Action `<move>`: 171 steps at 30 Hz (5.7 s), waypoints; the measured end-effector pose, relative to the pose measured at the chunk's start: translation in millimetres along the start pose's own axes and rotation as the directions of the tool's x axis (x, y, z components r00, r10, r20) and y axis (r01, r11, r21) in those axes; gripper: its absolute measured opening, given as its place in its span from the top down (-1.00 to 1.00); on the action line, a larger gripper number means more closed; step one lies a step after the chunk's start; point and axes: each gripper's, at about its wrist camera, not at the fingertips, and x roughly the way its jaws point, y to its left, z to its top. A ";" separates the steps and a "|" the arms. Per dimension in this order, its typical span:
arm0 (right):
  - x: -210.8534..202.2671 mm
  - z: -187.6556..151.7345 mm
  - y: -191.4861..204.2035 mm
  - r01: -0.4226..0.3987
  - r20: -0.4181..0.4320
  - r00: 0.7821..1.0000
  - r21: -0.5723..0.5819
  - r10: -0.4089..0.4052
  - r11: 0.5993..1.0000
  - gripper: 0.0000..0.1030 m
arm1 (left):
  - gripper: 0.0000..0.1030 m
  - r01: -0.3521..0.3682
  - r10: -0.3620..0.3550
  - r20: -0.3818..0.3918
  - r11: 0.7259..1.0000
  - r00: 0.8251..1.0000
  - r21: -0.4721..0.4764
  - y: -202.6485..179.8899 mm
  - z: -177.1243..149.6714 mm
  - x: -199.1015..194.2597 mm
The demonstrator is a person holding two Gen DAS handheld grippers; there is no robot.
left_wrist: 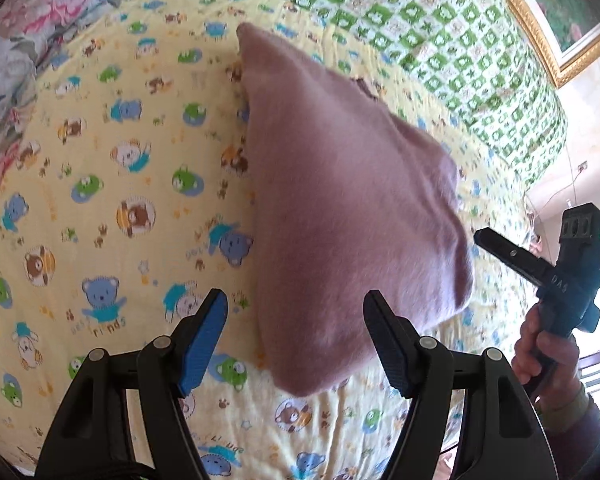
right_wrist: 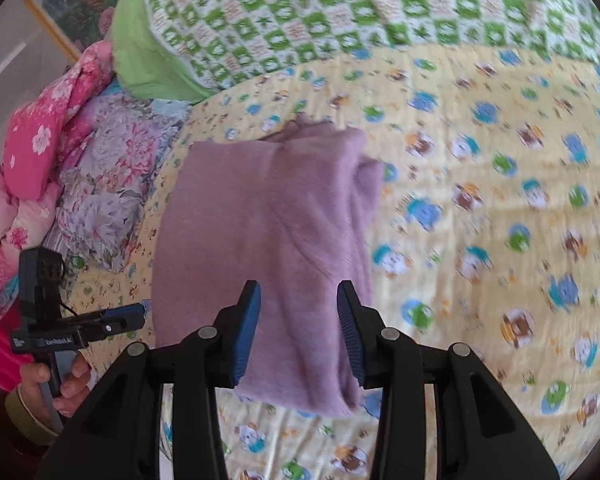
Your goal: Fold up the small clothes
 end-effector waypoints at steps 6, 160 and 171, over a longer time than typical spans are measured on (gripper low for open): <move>-2.2 -0.3 15.8 -0.028 0.004 1.000 -0.034 0.028 0.999 0.20 | -0.38 -0.022 0.022 0.055 1.000 0.998 -0.002 -3.3 4.1 -13.3; -21.5 -107.7 80.9 0.126 0.192 0.978 -0.245 -0.080 0.961 -0.88 | -0.93 -0.412 0.306 0.403 0.887 0.863 0.209 -66.2 -106.5 -40.9; -23.5 -106.3 81.6 0.123 0.200 0.977 -0.243 -0.075 0.962 -0.88 | -0.93 -0.414 0.309 0.402 0.887 0.862 0.206 -67.1 -106.4 -40.4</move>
